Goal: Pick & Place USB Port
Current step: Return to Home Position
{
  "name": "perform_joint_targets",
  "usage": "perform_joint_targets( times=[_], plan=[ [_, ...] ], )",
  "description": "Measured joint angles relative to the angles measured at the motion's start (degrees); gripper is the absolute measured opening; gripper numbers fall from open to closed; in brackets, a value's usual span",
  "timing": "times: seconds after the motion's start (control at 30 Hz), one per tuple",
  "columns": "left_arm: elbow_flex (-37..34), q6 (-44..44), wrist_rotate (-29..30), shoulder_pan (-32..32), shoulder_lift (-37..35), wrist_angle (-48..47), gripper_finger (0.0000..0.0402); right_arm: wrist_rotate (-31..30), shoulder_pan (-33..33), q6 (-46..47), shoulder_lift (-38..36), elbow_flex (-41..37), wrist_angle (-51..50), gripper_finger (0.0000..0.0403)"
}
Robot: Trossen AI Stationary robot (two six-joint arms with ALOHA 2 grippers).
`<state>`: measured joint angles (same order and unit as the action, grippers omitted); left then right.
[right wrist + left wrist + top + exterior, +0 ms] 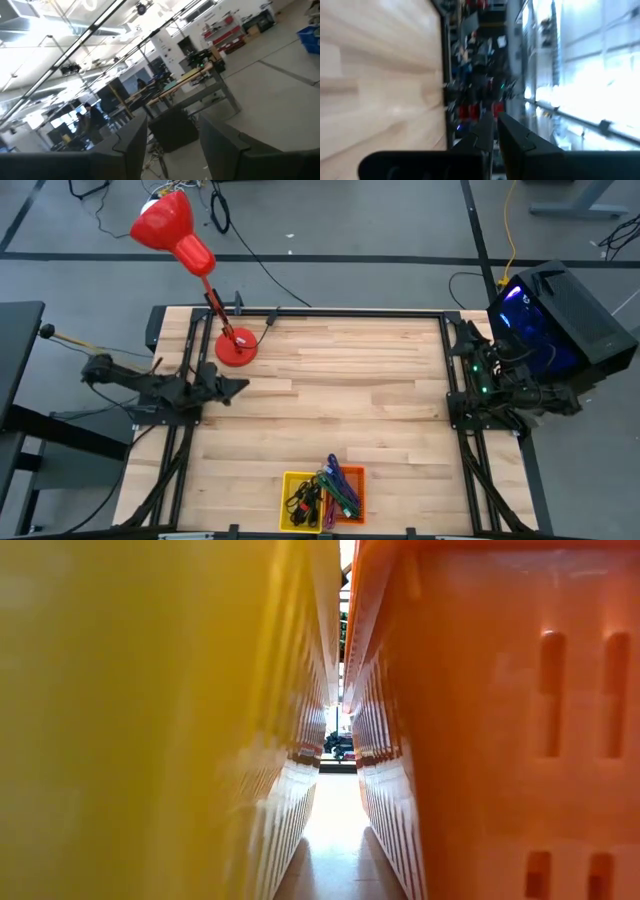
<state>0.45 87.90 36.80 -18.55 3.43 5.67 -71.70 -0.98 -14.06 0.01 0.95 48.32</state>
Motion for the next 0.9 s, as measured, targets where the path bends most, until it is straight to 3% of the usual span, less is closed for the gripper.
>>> perform_joint_targets(
  times=[0.47,0.9],
  plan=[
    [-0.02,0.00,-0.03,10.44,-3.42,0.07,0.0025,0.19,-6.06,0.02,-0.02,-0.02,-0.10,0.0178],
    [-0.02,0.00,-0.03,12.00,-3.07,0.02,0.0025,0.17,-6.12,0.00,0.42,-0.04,-0.20,0.0178]
  ],
)
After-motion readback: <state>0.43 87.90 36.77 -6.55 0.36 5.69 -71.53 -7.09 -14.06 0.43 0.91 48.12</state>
